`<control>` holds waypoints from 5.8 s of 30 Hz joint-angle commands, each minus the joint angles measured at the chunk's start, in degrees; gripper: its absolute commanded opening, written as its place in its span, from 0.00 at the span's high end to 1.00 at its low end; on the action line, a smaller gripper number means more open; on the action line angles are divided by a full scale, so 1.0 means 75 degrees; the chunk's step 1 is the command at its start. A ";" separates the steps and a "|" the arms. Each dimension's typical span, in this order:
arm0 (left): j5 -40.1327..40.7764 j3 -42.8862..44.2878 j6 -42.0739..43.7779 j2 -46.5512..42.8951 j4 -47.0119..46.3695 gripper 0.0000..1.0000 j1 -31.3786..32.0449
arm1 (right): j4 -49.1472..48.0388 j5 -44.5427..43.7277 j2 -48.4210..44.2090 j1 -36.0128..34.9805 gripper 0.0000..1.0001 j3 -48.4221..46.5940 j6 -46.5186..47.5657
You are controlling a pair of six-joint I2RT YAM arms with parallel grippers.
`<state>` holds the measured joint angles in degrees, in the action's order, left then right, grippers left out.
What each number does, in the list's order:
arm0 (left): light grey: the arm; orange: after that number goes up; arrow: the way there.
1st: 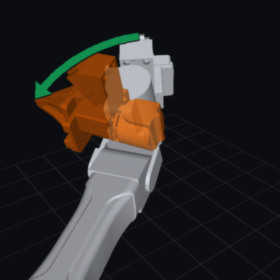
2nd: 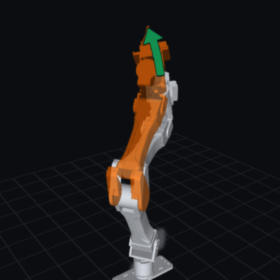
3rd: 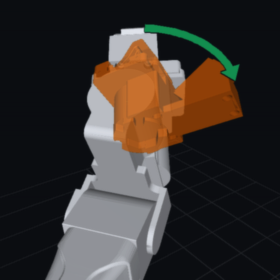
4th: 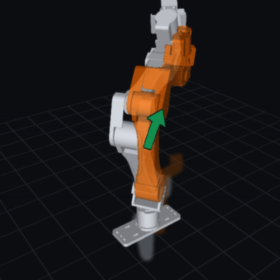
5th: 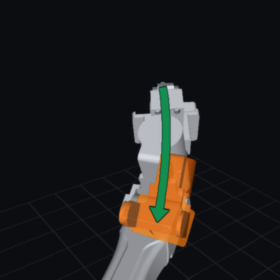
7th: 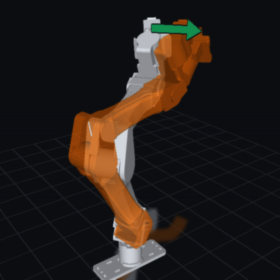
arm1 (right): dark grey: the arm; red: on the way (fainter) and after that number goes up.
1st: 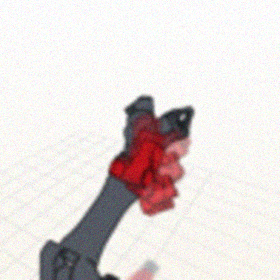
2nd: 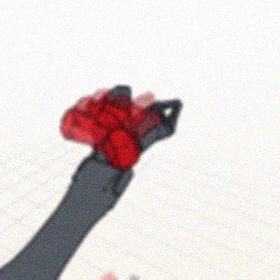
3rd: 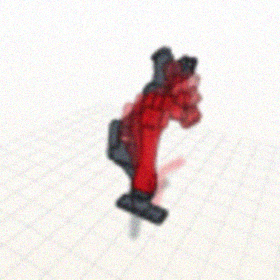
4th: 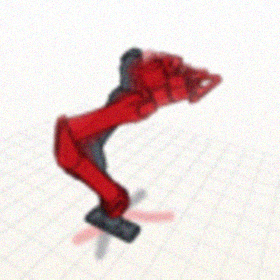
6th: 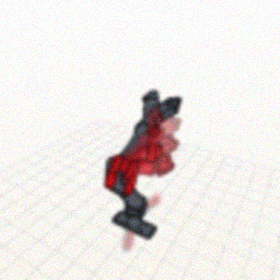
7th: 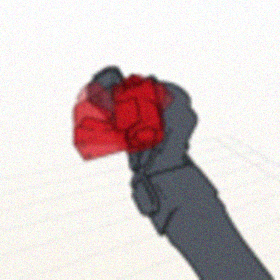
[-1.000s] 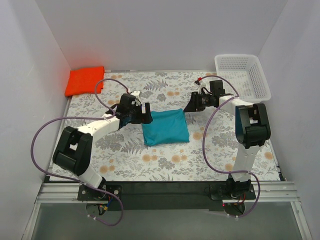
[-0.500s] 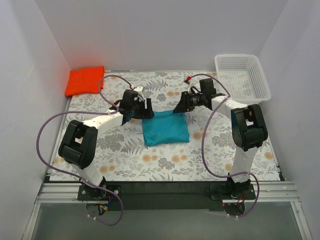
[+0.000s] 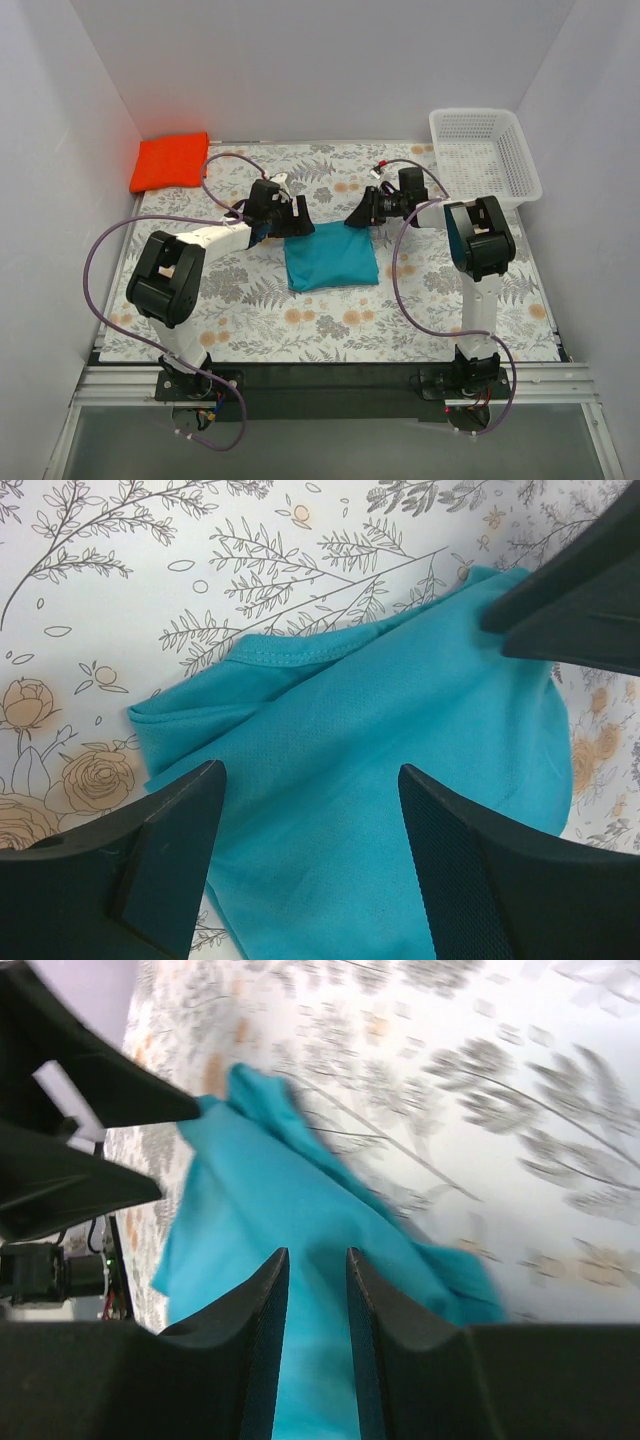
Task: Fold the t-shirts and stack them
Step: Fold the tshirt
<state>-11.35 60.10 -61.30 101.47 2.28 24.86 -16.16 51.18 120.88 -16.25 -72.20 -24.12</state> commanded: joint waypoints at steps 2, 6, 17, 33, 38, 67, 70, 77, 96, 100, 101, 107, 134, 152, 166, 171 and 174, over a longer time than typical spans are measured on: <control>0.0166 -0.0008 -0.0322 -0.0474 -0.0246 0.27 -0.0022 | -0.0599 0.0137 0.0640 0.0233 0.65 -0.0134 -0.0265; 0.0587 -0.0254 -0.0627 -0.1153 -0.0258 0.24 -0.0022 | -0.0763 0.0114 0.0968 0.0455 0.65 -0.0146 -0.0264; -0.0313 -0.1250 -0.1845 -0.1180 -0.2013 0.48 -0.0022 | -0.0786 0.0243 0.1062 0.0620 0.66 -0.0228 -0.0195; -0.0455 -0.1227 -0.3463 0.1307 -0.3668 0.63 -0.1240 | -0.0775 0.0278 0.1192 0.0783 0.66 -0.0064 0.0040; -0.0186 -0.1029 -0.3136 0.0302 -0.2767 0.47 -0.1323 | -0.0775 0.0371 0.0572 0.0913 0.66 -0.0006 -0.0123; -0.0046 -0.3454 -0.4155 -0.2054 -0.0985 0.64 -0.0455 | -0.1958 -0.0555 -0.1128 0.0490 0.68 0.3088 -0.0780; 0.0376 -0.3396 -0.3945 -0.2512 -0.0482 0.64 -0.0502 | -0.1912 -0.0391 -0.1620 0.0643 0.68 0.3147 -0.0850; 0.0144 -0.3022 -0.3372 -0.3978 -0.0070 0.36 -0.0211 | -0.1853 0.0149 -0.2956 0.0480 0.67 0.3521 -0.1366; 0.0364 -0.4016 -0.4248 -0.2267 -0.0938 0.85 0.0353 | -0.2275 0.0465 -0.2160 0.1029 0.73 0.5654 -0.0148; 0.0670 -0.4181 -0.4366 -0.3073 -0.0376 0.86 0.0224 | -0.2239 0.0570 -0.2768 0.1077 0.72 0.5666 -0.0462; 0.0693 -0.4111 -0.4285 -0.3250 -0.0050 0.82 0.0224 | -0.2216 0.0571 -0.2944 0.0972 0.72 0.5632 -0.0568; 0.1255 -0.3362 -0.3676 -0.4821 0.1134 0.45 0.0212 | -0.2228 0.0174 -0.4011 -0.0197 0.71 0.4929 -0.1564; 0.3412 -0.3079 -0.1179 -0.6064 0.1922 0.09 0.0165 | -0.4901 -0.0976 -0.1290 -0.1783 0.69 0.3522 -0.3898; 0.2991 -0.3044 -0.1378 -0.5830 0.1758 0.10 0.0095 | -0.4419 -0.0906 0.0241 0.0092 0.69 0.2268 -0.3276; 0.3049 -0.3079 -0.1471 -0.5947 0.1793 0.09 0.0083 | 0.0240 -0.2661 -0.2637 -0.0726 0.59 0.1671 0.0412; 0.3621 -0.3056 -0.1893 -0.5913 0.2167 0.08 -0.0127 | 0.2914 -0.4451 -0.3097 -0.1956 0.45 0.1039 0.2298; 0.3799 -0.2974 -0.2232 -0.5760 0.2531 0.05 -0.0536 | 0.3571 -0.5168 -0.3121 -0.2847 0.41 0.0862 0.2571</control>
<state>13.26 36.25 -75.02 58.22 18.06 23.27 -3.99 22.44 97.34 -32.75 -64.64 -13.47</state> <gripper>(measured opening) 0.939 0.568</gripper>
